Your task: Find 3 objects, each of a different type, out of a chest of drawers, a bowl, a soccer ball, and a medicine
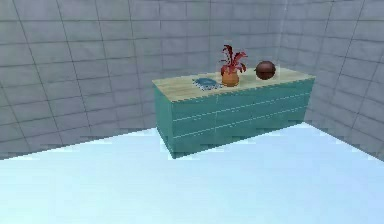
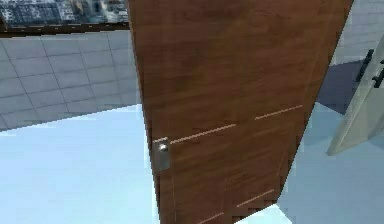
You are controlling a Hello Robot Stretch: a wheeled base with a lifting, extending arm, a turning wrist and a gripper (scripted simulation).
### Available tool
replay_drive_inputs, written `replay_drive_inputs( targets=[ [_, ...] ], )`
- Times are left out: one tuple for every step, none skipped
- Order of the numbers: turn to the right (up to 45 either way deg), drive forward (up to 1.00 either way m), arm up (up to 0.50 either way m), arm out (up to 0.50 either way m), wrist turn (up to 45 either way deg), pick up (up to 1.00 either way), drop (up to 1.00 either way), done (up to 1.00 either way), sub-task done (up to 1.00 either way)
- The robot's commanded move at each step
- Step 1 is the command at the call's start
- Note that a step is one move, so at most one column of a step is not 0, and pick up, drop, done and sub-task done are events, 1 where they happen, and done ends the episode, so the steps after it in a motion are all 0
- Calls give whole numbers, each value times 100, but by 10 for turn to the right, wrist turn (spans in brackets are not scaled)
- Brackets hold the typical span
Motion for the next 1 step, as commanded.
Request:
replay_drive_inputs(
  targets=[
    [0, 100, 0, 0, 0, 0, 0, 0, 0]
  ],
)
